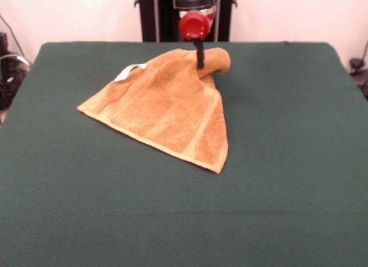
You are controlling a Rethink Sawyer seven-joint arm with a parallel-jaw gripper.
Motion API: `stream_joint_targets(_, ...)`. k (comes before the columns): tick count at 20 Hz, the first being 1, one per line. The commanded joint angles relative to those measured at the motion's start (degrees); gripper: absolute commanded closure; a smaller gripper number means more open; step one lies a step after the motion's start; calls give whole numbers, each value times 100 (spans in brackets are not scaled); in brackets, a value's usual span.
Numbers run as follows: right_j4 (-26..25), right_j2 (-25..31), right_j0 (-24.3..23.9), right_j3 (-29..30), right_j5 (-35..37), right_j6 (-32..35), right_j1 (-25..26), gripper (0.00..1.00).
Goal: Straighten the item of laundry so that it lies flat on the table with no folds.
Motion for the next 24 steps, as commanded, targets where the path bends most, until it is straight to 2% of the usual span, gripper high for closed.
stream_joint_targets(1, -397, 1331, -257, 298, -492, 1917, 574, 100)
stream_joint_targets(14, -1236, 1948, -1069, 517, -1213, 2149, 1499, 100)
stream_joint_targets(20, -1491, 1947, -1277, 649, -1495, 2060, 1853, 100)
stream_joint_targets(24, -1747, 1706, -1287, 647, -1776, 1889, 2160, 100)
